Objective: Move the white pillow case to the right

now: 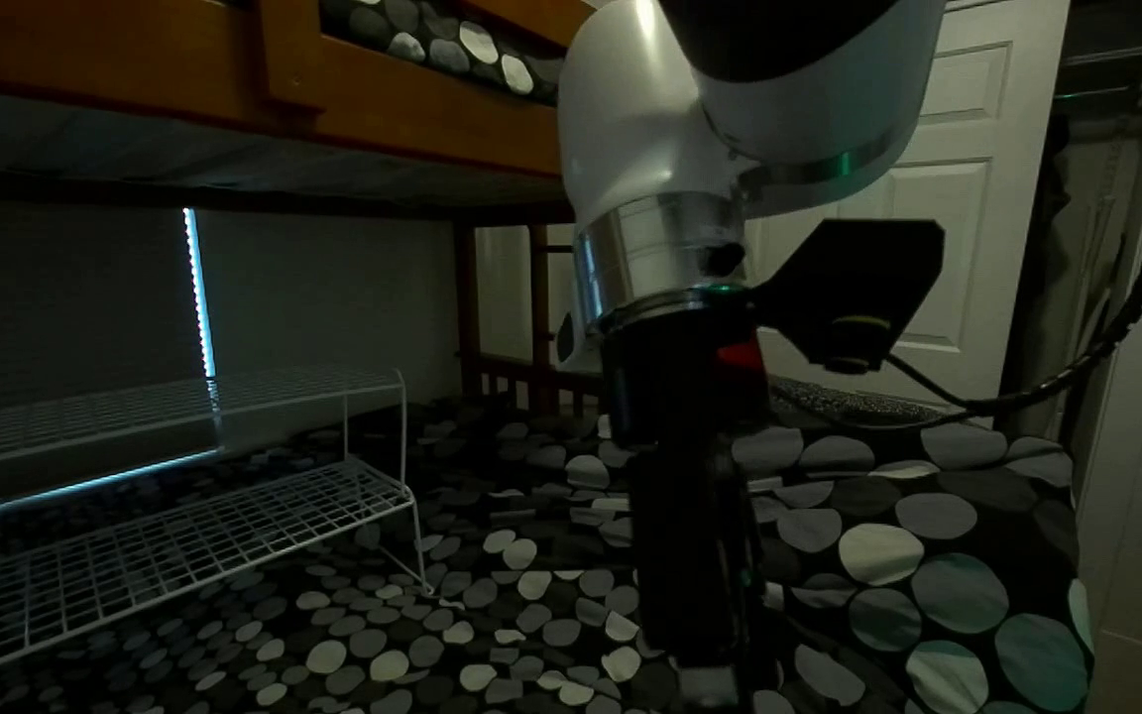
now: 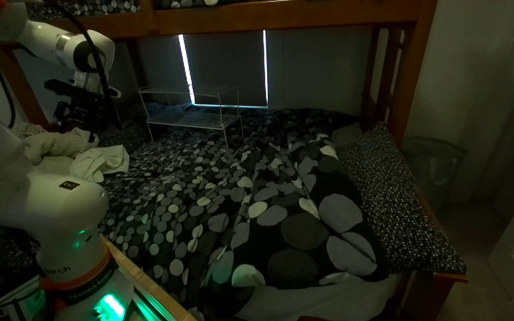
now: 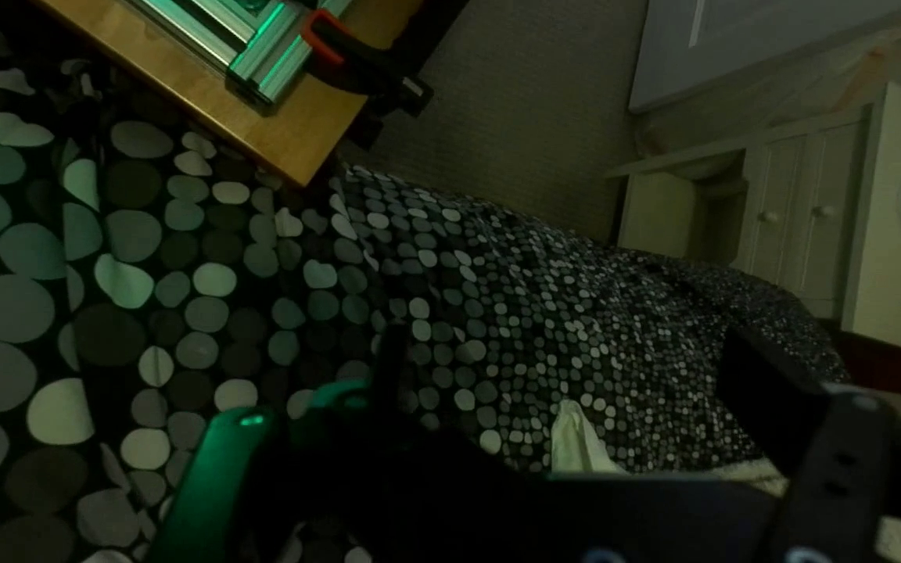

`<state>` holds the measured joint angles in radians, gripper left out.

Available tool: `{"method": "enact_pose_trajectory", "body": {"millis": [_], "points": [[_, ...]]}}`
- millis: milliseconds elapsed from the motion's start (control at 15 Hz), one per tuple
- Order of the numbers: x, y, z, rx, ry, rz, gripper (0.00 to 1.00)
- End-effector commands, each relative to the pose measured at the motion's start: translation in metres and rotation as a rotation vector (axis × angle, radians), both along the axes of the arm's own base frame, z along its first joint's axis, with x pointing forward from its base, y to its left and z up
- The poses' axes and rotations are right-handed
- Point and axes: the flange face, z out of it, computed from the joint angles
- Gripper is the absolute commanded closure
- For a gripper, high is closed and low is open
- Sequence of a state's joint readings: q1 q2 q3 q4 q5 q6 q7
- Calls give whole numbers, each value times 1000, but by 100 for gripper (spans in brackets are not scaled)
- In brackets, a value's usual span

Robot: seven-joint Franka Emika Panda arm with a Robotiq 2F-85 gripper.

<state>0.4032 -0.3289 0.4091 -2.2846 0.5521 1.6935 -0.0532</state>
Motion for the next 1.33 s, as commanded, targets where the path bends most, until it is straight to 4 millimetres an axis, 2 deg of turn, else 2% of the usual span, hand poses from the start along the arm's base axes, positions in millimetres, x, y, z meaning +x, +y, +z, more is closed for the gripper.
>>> {"method": "enact_pose_trajectory", "body": {"millis": [0,133,333,667,933,1133,1200,1267], "points": [[4,45,-18,28,-117,-25,0],[18,60,-28,52,-177,-15,0],[47,73,-42,85,-242,-20,0],[83,109,-78,164,-251,-52,0],[86,149,-106,166,-235,-106,0],[69,179,-120,183,-170,-82,0],[79,159,-115,177,-207,-94,0],[73,168,-119,182,-193,-82,0]]}}
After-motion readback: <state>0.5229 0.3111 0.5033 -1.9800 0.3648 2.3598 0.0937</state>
